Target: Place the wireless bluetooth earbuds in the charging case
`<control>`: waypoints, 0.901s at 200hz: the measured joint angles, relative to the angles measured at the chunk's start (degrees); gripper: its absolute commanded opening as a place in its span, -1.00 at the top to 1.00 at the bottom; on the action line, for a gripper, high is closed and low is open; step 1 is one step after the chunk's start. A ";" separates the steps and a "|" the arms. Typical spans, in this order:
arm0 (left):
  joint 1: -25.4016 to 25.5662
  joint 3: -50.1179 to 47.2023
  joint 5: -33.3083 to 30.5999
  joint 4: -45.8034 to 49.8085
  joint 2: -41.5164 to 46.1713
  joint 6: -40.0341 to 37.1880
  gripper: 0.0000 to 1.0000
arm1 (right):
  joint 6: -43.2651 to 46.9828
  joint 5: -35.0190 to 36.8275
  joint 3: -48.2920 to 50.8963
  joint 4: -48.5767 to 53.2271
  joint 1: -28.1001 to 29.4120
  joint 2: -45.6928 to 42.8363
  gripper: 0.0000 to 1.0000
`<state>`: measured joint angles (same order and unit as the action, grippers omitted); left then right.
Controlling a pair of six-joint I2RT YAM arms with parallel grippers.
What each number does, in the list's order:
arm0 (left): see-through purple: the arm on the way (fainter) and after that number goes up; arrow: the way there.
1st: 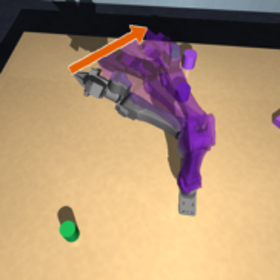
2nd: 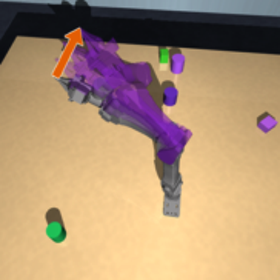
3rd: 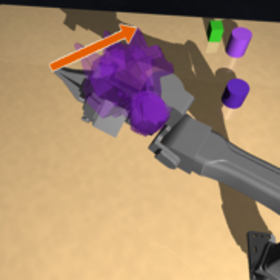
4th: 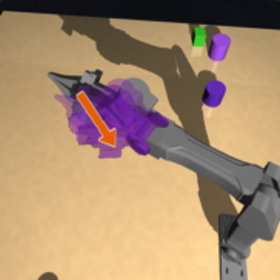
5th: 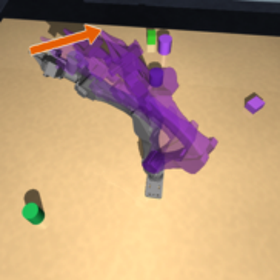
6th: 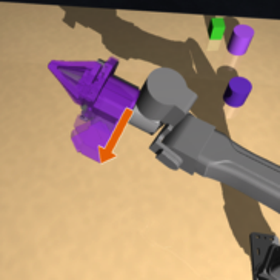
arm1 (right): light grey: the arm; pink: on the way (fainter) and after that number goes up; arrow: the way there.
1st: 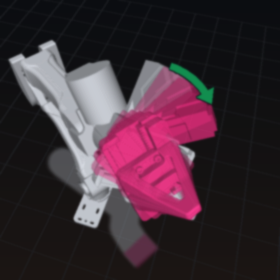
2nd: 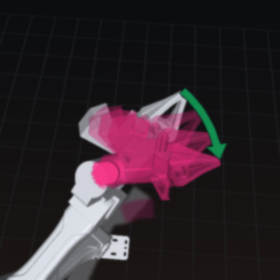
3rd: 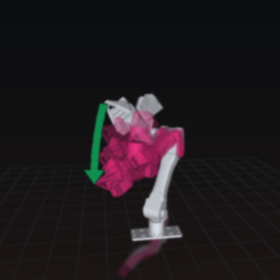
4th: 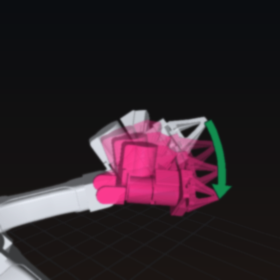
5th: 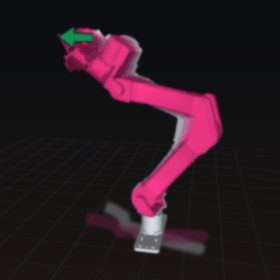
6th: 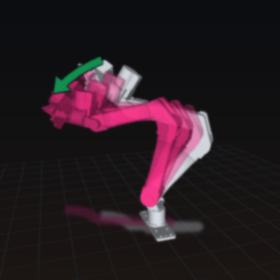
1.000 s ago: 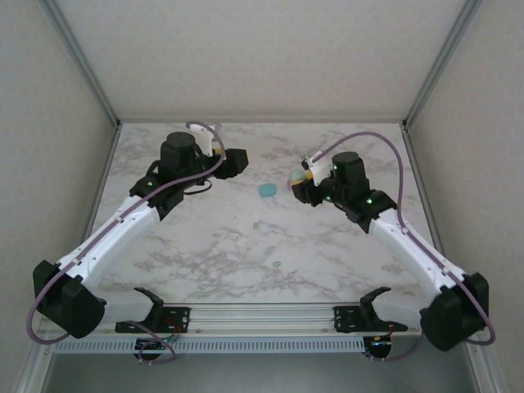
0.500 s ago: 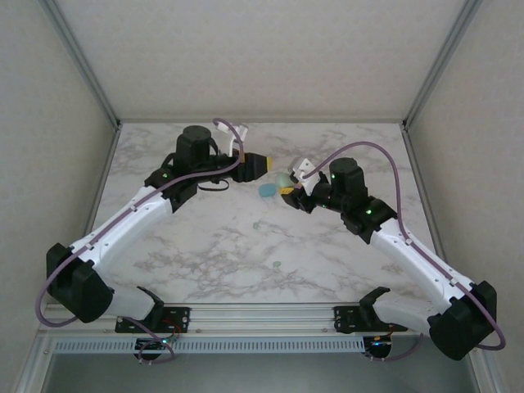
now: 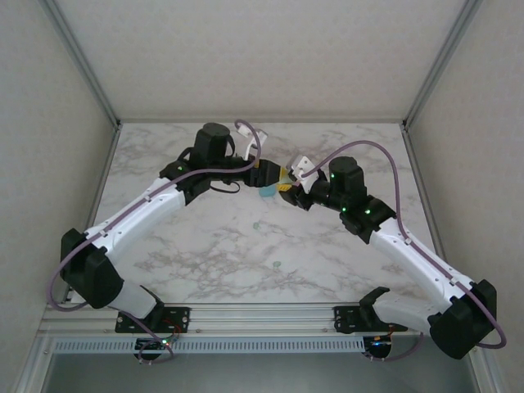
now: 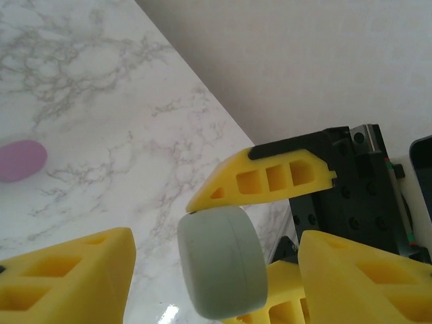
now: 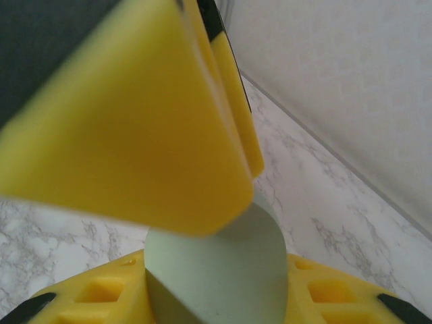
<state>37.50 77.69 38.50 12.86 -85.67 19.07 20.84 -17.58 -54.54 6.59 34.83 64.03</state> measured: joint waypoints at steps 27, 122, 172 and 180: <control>0.46 0.63 0.52 1.40 -0.83 -0.72 -0.08 | -0.24 0.66 0.00 -0.39 0.31 0.24 0.40; 0.66 1.68 -0.87 2.25 -1.36 2.93 0.88 | -0.39 3.32 1.75 -4.74 0.72 -0.48 -0.03; 0.11 -1.11 0.63 -5.07 0.44 13.18 0.86 | -0.66 -0.33 10.88 -15.45 -4.31 -6.43 -0.16; 0.11 -1.25 1.09 -5.81 0.63 14.43 0.85 | -0.63 -1.66 10.88 -16.37 -5.49 -6.45 -0.19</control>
<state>37.60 76.44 39.59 7.05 -85.03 33.50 20.21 -19.25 -43.66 -9.78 29.34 57.58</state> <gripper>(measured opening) 0.209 0.578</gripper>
